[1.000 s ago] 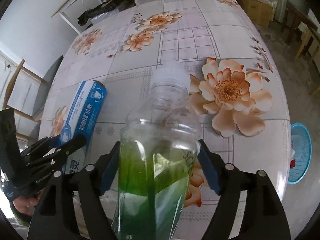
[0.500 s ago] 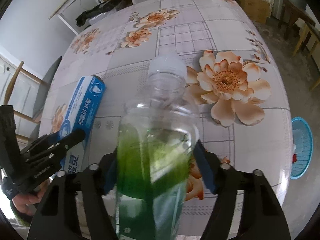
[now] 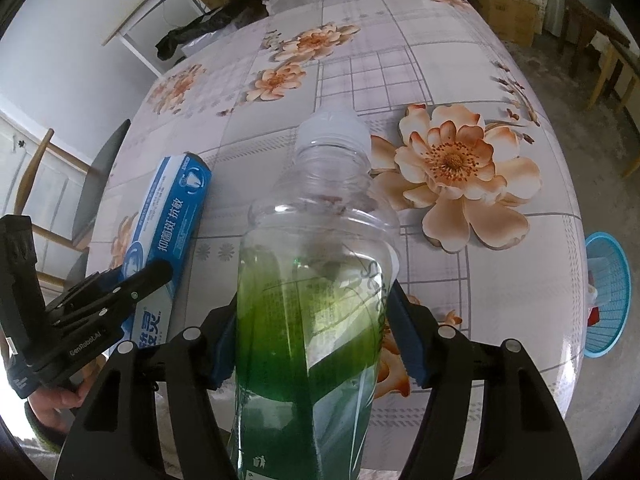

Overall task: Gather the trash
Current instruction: 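Lift toothpaste box with left tool while right tool holds green bottle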

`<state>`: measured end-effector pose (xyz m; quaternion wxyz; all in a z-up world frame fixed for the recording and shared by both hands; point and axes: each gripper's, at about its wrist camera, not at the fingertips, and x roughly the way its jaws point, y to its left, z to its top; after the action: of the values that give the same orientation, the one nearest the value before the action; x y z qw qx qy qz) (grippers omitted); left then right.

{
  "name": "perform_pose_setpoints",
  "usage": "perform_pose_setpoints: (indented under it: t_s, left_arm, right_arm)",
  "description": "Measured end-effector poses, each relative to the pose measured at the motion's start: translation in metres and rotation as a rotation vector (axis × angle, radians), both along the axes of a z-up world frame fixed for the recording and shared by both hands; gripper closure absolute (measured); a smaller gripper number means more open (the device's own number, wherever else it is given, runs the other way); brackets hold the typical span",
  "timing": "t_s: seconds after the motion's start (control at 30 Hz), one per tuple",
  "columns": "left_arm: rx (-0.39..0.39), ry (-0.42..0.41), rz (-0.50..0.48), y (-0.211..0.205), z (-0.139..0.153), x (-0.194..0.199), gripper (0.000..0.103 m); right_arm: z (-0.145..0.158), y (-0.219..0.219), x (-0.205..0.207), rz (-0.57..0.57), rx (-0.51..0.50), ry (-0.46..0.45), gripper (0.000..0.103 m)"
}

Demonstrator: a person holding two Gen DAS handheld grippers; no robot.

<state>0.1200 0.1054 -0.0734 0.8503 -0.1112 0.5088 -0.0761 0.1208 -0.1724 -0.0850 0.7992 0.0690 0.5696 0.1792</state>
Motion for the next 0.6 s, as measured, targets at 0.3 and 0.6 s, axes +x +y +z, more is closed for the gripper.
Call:
perform_pose_setpoints:
  t_s: [0.3,0.6]
  left_arm:
    - [-0.006,-0.016,-0.001,-0.001,0.004,-0.003,0.058]
    - [-0.001,-0.032,-0.010,-0.007,0.011,-0.007,0.058]
  right_arm:
    - [0.004,-0.001,-0.001,0.000,0.018,-0.009,0.039]
    - [0.007,-0.009,-0.003,-0.004,0.065,-0.018,0.039]
